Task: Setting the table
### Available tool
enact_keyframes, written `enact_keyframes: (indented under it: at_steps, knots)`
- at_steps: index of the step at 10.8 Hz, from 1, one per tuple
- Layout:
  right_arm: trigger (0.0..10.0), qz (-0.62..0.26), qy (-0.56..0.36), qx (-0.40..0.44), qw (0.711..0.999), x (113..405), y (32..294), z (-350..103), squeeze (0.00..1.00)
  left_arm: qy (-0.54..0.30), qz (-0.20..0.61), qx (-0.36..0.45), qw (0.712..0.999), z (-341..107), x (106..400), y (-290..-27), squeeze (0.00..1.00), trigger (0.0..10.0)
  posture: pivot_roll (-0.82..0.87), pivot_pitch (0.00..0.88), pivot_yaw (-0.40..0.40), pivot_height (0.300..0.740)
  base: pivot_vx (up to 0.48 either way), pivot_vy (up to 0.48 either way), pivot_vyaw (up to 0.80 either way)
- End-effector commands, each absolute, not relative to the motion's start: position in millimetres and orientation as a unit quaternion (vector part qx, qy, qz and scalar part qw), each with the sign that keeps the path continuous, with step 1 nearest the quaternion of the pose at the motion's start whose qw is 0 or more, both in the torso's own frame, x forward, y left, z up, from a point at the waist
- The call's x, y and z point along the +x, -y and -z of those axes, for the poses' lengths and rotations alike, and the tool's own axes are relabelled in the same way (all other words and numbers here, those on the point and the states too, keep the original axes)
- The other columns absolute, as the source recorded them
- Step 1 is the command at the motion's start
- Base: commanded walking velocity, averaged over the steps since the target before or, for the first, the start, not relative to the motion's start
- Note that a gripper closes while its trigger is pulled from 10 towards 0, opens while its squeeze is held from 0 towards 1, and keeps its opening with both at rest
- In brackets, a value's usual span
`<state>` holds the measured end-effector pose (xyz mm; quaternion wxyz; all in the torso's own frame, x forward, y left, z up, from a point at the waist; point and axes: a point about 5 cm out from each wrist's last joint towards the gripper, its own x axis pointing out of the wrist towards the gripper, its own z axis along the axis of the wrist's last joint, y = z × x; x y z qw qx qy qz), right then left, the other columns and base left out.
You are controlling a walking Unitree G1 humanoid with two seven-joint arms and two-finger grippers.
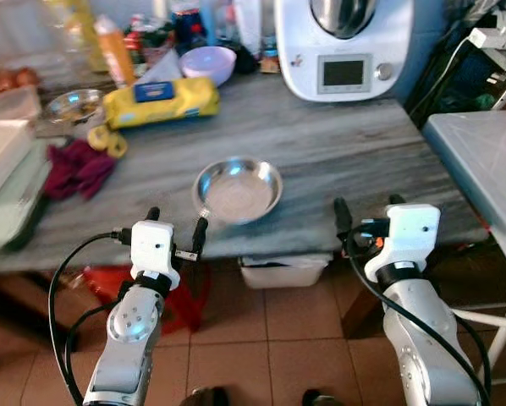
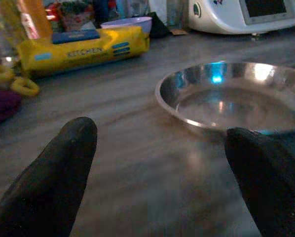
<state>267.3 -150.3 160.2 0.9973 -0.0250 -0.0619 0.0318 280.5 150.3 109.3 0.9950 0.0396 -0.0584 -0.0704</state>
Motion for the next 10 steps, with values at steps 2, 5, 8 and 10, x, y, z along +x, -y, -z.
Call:
enact_keyframes:
  at_steps: [2,5,8,10]
  knots:
    - [10.0,-0.028,0.060,-0.019,0.998,267.8,151.2,-159.3,0.00,0.046,0.063,0.046,0.996,-104.8,278.1,-153.1,0.00,10.0,-0.10,0.114,0.079,0.740,-0.302,0.000,0.00]
    - [10.0,-0.025,0.058,-0.017,0.998,269.5,151.7,-158.7,0.00,0.045,0.060,0.047,0.996,-104.8,278.5,-153.5,0.00,10.0,-0.10,0.112,0.078,0.740,-0.304,0.000,0.00]
    - [10.0,-0.025,0.058,-0.015,0.998,270.9,151.9,-158.5,0.00,0.045,0.059,0.047,0.996,-104.6,278.1,-153.5,0.00,10.0,-0.10,0.111,0.077,0.740,-0.313,0.000,0.00]
    - [10.0,-0.025,0.059,-0.014,0.998,270.7,151.9,-158.5,0.00,0.053,0.063,0.043,0.996,-105.9,277.8,-152.5,0.00,10.0,-0.10,0.115,0.076,0.740,-0.159,0.000,0.00]
